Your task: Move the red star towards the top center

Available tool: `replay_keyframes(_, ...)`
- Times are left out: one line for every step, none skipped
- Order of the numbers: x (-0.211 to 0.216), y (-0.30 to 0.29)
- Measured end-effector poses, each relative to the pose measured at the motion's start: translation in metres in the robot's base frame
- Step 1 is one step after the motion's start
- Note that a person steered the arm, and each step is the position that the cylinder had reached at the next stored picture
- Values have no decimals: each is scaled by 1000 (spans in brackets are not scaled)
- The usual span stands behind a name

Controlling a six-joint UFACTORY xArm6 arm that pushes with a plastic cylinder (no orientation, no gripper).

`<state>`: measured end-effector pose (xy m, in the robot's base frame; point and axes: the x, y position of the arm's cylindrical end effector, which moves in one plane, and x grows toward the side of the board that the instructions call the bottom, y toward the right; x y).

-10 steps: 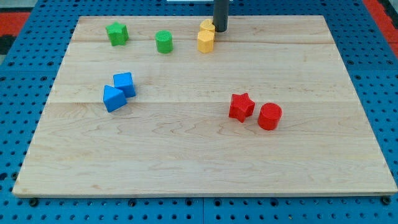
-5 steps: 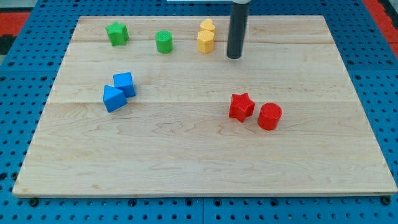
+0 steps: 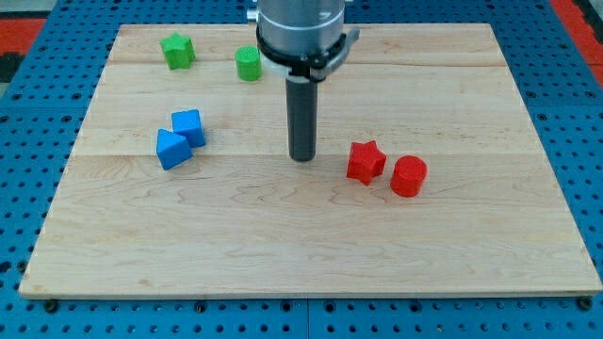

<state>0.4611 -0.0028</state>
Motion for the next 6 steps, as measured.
replay_keyframes(34,0)
replay_keyframes(35,6)
replay_keyframes(35,43)
replay_keyframes(35,48)
replay_keyframes(34,49)
replay_keyframes(23,64)
